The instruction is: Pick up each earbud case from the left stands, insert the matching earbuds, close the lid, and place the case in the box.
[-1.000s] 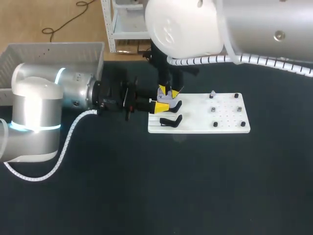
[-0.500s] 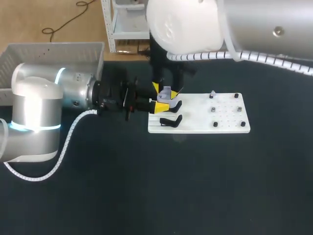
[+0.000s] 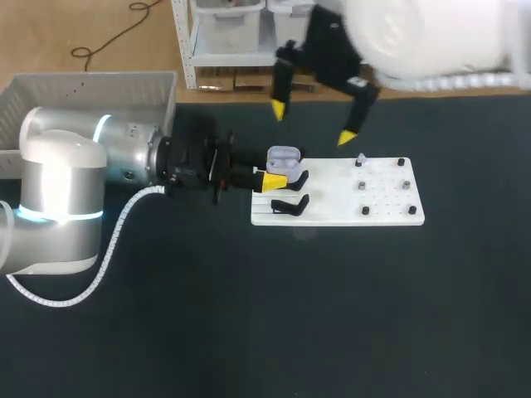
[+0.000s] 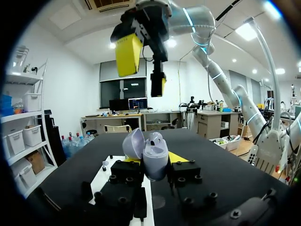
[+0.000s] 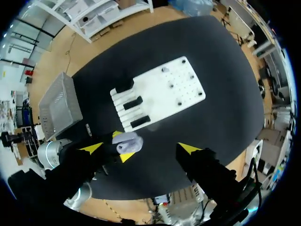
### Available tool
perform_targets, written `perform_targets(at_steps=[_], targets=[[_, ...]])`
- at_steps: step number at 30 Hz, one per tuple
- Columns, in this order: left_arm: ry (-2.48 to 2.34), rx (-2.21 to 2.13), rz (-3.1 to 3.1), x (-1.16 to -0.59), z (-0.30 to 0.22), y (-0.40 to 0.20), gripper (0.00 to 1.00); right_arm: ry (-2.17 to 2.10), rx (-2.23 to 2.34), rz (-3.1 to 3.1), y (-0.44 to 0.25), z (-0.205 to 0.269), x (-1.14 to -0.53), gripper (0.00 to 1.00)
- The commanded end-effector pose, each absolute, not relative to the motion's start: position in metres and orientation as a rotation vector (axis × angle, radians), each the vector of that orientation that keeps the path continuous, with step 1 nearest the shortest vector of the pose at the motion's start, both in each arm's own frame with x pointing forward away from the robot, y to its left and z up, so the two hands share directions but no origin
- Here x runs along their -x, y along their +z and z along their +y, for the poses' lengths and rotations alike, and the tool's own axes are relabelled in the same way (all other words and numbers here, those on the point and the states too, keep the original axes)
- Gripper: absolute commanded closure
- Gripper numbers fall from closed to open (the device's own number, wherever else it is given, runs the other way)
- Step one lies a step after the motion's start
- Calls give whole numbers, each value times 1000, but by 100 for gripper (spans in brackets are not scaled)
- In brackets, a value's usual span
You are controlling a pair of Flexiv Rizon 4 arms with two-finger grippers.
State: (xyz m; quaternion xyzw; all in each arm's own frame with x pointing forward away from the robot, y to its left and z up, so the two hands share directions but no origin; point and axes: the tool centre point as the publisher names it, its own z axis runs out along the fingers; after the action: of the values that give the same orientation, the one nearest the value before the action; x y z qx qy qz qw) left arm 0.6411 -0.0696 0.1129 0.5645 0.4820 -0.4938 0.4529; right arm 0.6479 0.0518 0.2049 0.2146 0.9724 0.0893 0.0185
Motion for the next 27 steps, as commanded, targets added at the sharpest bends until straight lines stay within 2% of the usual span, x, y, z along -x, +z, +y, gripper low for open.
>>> perform_targets(at_steps=[1,14,24,27], targets=[[-1215,-1391,1190,-640,-70,112,100,525,-494,2890,201,13,-631,0],[-1215,-1391,1190,-640,-70,112,100,321,-246,2841,172,-51,-671,0],[-1215,-1391,1190,-640,-70,112,100,301,-144,2919,134,-61,-702,0],[-1215,-1391,1190,-640,-70,112,100,301,-142,2947,118,-64,-710,4]])
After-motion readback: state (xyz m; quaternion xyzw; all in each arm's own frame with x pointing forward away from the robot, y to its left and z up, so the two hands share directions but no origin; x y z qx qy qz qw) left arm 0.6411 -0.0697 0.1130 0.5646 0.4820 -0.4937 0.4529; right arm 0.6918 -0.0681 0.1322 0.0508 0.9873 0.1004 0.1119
